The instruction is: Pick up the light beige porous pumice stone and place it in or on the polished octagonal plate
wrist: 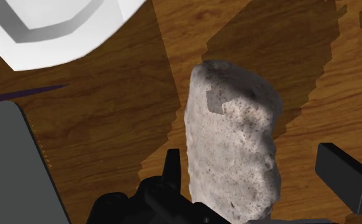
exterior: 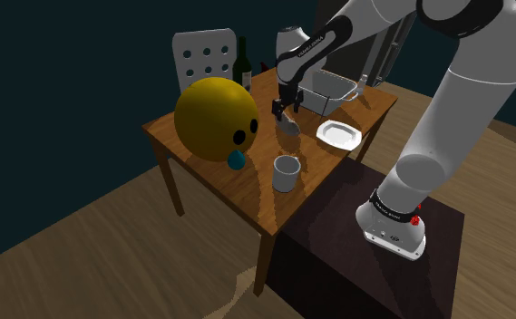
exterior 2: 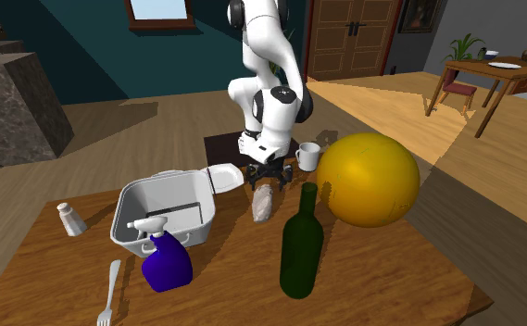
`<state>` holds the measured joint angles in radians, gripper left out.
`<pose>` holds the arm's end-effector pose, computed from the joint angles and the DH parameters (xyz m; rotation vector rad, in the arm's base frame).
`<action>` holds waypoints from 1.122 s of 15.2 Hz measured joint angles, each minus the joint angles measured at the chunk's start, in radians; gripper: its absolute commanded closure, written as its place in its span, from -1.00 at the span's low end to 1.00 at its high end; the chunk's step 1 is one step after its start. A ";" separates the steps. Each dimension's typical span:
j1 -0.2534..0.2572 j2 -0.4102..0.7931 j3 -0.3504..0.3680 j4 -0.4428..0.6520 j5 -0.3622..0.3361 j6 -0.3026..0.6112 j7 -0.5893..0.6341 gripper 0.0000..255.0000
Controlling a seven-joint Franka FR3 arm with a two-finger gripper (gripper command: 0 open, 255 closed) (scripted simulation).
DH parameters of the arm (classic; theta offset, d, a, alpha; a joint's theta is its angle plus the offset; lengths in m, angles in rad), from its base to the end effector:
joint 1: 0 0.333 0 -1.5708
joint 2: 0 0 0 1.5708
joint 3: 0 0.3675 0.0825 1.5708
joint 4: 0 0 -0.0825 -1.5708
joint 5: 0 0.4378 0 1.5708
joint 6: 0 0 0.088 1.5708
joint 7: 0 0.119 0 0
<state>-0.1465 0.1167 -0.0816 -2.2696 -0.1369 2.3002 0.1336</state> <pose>0.5471 -0.1312 0.3005 3.0083 -0.4022 -0.1383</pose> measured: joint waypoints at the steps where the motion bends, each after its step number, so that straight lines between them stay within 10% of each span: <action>1: 0.000 0.001 0.000 0.000 0.000 0.001 0.000 -1.00; 4: -0.001 0.002 0.000 -0.001 0.000 0.003 -0.001 -1.00; 5: -0.001 0.002 0.000 -0.001 0.000 0.003 -0.001 1.00; 17: 0.000 -0.009 0.000 0.003 0.000 -0.011 -0.002 1.00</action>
<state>-0.1468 0.1082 -0.0817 -2.2664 -0.1365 2.2894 0.1316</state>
